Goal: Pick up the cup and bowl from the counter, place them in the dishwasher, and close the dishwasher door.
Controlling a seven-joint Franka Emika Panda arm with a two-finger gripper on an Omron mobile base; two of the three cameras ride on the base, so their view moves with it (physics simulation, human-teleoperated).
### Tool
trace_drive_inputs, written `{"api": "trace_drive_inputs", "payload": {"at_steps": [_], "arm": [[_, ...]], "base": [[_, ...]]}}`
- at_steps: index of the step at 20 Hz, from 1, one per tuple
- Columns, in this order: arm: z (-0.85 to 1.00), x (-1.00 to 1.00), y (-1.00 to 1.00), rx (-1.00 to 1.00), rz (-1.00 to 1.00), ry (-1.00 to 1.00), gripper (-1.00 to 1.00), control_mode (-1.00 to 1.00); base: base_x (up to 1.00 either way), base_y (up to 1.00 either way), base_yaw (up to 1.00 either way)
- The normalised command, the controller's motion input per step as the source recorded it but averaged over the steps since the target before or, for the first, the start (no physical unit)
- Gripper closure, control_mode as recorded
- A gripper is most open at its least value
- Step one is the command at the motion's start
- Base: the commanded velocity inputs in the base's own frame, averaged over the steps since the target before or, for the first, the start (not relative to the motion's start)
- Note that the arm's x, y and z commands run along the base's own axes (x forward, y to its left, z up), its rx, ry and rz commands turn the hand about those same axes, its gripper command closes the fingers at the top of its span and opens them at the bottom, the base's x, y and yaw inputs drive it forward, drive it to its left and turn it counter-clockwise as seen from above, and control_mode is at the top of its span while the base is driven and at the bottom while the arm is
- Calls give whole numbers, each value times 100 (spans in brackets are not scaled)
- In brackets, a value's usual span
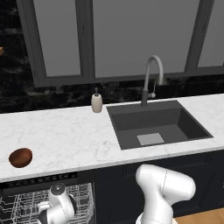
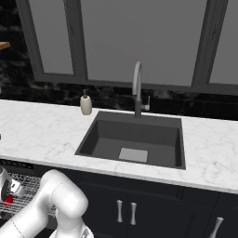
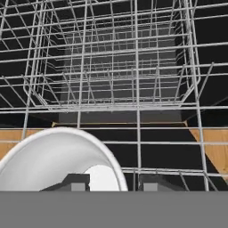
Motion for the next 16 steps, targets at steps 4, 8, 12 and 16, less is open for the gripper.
{"api": "trace_drive_inputs", "payload": {"at_steps": [4, 8, 12, 16], "arm": [[0, -6, 0, 0, 0, 0, -100, -100], [16, -21, 0, 3, 0, -5, -100, -100], [52, -21, 0, 10, 0, -13, -100, -100], [52, -34, 0, 7, 0, -9, -100, -100]], "base": [[0, 0, 0], [0, 0, 0], [0, 0, 0], [0, 0, 0]]}}
